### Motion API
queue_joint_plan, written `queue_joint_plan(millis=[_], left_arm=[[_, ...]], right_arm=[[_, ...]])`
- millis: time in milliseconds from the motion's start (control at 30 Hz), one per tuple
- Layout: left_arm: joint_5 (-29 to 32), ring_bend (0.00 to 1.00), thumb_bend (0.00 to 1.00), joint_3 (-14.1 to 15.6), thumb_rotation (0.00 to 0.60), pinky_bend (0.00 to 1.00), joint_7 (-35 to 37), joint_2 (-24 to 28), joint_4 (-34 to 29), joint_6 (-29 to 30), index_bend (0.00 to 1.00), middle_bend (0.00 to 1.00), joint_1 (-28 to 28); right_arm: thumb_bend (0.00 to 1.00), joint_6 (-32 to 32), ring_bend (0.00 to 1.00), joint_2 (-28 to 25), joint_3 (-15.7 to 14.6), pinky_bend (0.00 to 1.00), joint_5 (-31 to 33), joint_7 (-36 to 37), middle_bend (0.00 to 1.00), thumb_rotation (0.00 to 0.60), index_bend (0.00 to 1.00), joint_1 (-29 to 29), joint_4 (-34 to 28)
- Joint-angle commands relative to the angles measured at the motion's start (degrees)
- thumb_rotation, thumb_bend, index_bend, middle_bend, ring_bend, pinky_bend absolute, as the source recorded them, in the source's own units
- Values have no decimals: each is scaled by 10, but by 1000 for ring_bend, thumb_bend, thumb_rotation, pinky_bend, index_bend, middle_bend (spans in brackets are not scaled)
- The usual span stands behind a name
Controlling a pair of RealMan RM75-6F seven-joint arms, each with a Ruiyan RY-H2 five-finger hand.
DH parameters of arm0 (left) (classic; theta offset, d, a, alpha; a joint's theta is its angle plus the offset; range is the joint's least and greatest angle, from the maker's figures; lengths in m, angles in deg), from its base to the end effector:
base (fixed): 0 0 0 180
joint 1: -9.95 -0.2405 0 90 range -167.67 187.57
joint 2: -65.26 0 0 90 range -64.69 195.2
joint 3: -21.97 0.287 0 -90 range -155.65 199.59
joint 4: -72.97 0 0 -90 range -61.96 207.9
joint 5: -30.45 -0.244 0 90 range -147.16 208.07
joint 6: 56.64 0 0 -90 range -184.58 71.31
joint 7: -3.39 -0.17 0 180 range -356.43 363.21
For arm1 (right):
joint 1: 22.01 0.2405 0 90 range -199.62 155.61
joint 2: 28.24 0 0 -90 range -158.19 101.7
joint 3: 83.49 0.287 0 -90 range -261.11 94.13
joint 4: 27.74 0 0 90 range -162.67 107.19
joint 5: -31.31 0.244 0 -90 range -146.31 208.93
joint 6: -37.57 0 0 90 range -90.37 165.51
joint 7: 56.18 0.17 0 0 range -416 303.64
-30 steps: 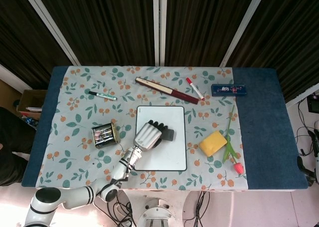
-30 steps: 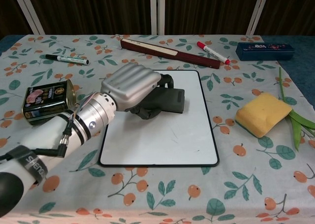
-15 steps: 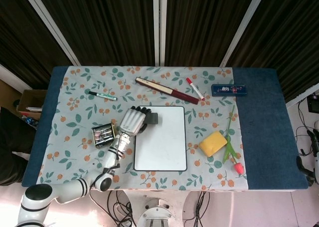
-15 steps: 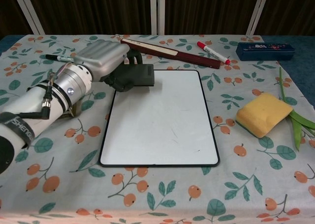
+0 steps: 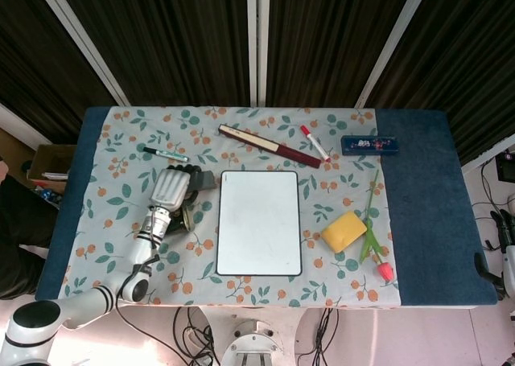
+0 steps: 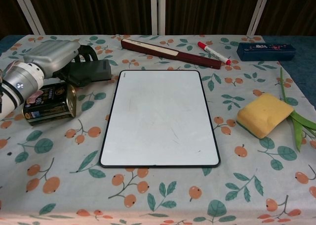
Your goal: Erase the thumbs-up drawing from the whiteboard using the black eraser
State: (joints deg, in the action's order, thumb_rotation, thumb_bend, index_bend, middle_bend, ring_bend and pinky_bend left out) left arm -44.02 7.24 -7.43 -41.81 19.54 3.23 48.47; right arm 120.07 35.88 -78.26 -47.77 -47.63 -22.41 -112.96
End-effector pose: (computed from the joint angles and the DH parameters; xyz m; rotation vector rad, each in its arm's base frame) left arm -0.2163 0.4256 -0.0990 -1.6580 -0.8431 -0.9536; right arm -0.4157 -0.1858 0.1676 1.1896 -1.0126 0.8093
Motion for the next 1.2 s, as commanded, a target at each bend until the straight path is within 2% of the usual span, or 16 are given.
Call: queue_joint_plan(millis=[33,100,233,333,433,567,700,867,1067,1200], left_arm=[[-10,588,506,13,600,710,38,0,26,3,752,701,-5],[-22,495,483,22,600,654,62,3,31,3,617,587,-5],[-37,307,428,34,600,469,87,6,43,7,311,325,-3],[-41,253,368,38,600,401,98,7,45,9,168,236,-3],[-43,214,282,40,600,360,102,7,45,13,91,196,-3],[-45,182,199,42,600,332,100,11,37,19,63,169,-4],[-47,177,165,43,600,319,98,22,14,29,59,164,-7],[-55,166,156,36,600,290,93,71,-79,73,66,167,-23],[-66,166,150,38,600,286,63,183,-251,141,114,185,-73],[-18,153,141,70,594,282,-14,310,-381,124,123,188,-122]], right_arm=[[341,0,0,0,-1,0,0,-3,0,600,0,0,-2],[341,-1,0,1,-1,0,-1,-6,0,600,0,1,-4],[341,-1,0,0,-1,0,1,-8,0,600,0,1,-6],[341,-1,0,0,0,0,2,-8,0,600,0,1,-6],[340,-1,0,-1,0,0,3,-7,0,600,0,1,-5],[341,-5,0,0,0,0,5,-5,0,600,0,2,-4],[341,-4,0,-1,1,0,4,-3,0,600,0,2,-4],[341,-2,0,-3,3,0,4,0,0,600,0,2,-4],[340,-3,0,-4,5,0,4,-1,0,600,0,5,-7],[340,13,0,2,7,0,-7,3,0,600,0,4,1]])
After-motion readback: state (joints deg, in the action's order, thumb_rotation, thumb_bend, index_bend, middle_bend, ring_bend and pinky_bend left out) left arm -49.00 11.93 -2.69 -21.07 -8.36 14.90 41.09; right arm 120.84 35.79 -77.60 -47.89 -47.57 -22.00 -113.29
